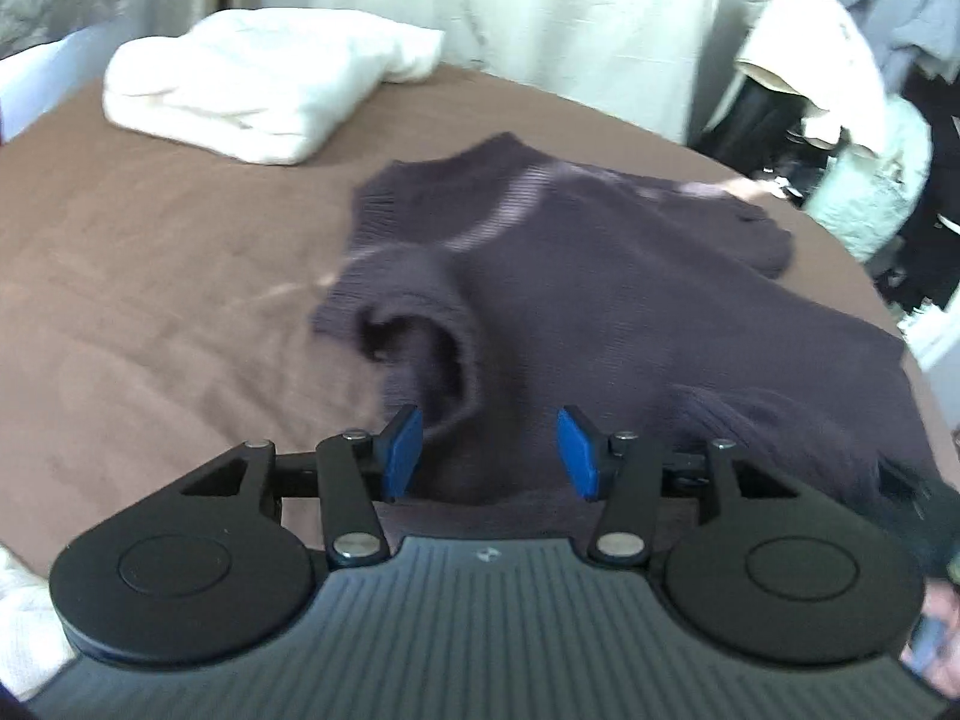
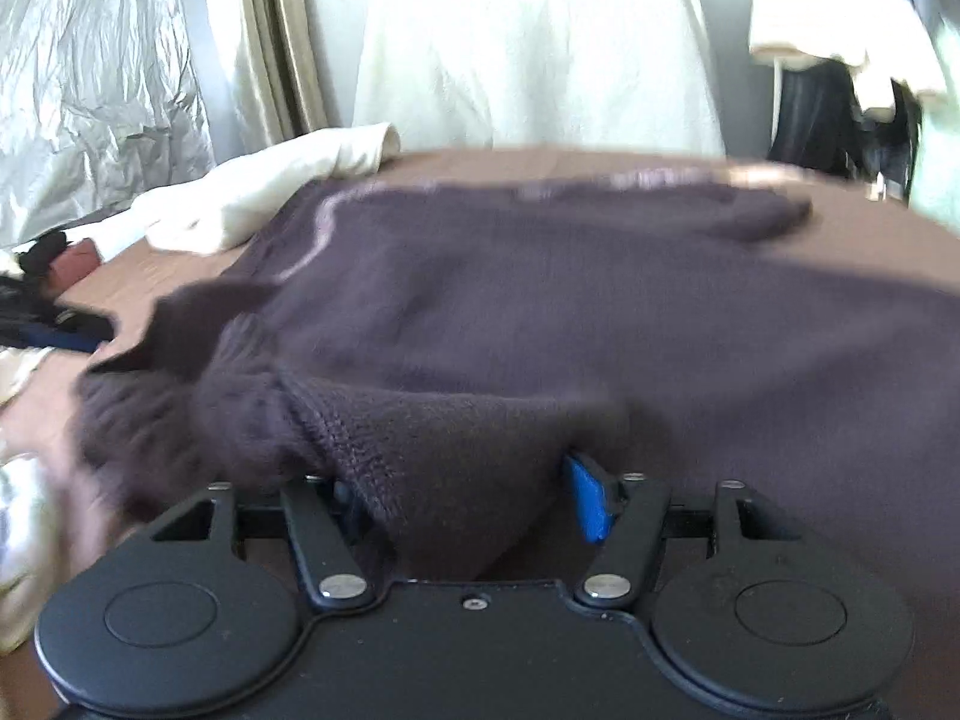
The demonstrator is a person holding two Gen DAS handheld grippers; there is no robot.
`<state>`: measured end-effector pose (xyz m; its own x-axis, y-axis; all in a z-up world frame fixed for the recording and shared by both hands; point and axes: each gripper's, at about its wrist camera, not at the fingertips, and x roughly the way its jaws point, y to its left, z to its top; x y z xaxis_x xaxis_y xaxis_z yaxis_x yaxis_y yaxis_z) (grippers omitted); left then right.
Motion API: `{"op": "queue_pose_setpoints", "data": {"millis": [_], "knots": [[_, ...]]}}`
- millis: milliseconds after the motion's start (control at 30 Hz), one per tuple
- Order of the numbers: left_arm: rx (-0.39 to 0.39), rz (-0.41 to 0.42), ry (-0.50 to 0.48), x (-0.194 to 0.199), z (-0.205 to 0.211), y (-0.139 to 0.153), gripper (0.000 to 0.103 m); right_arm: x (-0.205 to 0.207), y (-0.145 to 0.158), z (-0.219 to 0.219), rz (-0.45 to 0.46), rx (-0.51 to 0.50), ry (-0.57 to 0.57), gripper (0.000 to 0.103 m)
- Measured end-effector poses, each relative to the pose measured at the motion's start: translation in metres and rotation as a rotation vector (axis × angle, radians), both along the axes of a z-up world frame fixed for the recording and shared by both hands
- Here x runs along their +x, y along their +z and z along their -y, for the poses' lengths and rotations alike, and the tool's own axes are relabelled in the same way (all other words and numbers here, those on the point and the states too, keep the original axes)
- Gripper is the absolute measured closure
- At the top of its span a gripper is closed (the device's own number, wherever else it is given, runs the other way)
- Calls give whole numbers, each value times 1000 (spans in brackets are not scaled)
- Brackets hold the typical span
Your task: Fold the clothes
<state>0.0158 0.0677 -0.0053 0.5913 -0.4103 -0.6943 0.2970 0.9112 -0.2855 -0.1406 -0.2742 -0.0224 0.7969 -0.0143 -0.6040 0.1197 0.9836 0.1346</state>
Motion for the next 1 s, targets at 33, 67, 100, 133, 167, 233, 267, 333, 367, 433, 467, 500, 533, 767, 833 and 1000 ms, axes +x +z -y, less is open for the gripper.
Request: {"op": "queue_pose_setpoints", "data": {"millis": [33, 67, 100, 133, 167, 233, 267, 333, 367, 433, 467, 500, 533, 767, 833, 1000], "knots": [[1, 6, -16, -1, 4, 0, 54, 10, 3, 1, 9, 7, -16, 85], [9, 13, -28, -2, 9, 0, 54, 19, 6, 2, 19, 17, -32, 85], [8, 15, -38, -2, 11, -1, 54, 26, 13, 7, 40, 51, -52, 85], [0, 11, -49, -3, 14, -2, 53, 32, 19, 11, 61, 86, -72, 85], [-9, 5, -61, -4, 15, -3, 52, 38, 26, 16, 81, 126, -95, 85], [-14, -12, -91, -4, 18, -6, 49, 43, 38, 36, 111, 283, -184, 85], [-8, -18, -108, -4, 21, -7, 48, 45, 43, 46, 125, 365, -231, 85], [15, -30, -143, -5, 28, -9, 47, 33, 41, 69, 142, 557, -374, 83], [65, -34, -165, -6, 35, -11, 46, 23, 40, 73, 139, 568, -419, 80], [178, -48, -181, -9, 48, -20, 45, 0, 37, 70, 120, 410, -480, 69], [230, -53, -185, -10, 53, -24, 45, -13, 33, 67, 105, 307, -510, 54], [267, -47, -180, -10, 57, -27, 45, -24, 25, 65, 74, 215, -528, 46], [294, -40, -176, -11, 59, -28, 45, -33, 16, 65, 46, 160, -530, 46], [187, 107, -247, -22, 64, -7, 44, -74, -1, 84, 46, 244, -529, 45], [150, 125, -309, -20, 75, -12, 31, -71, 1, 87, 57, 254, -523, 46], [241, 88, -367, -9, 116, -43, 23, -63, -1, 75, 33, 180, -544, 46]]}}
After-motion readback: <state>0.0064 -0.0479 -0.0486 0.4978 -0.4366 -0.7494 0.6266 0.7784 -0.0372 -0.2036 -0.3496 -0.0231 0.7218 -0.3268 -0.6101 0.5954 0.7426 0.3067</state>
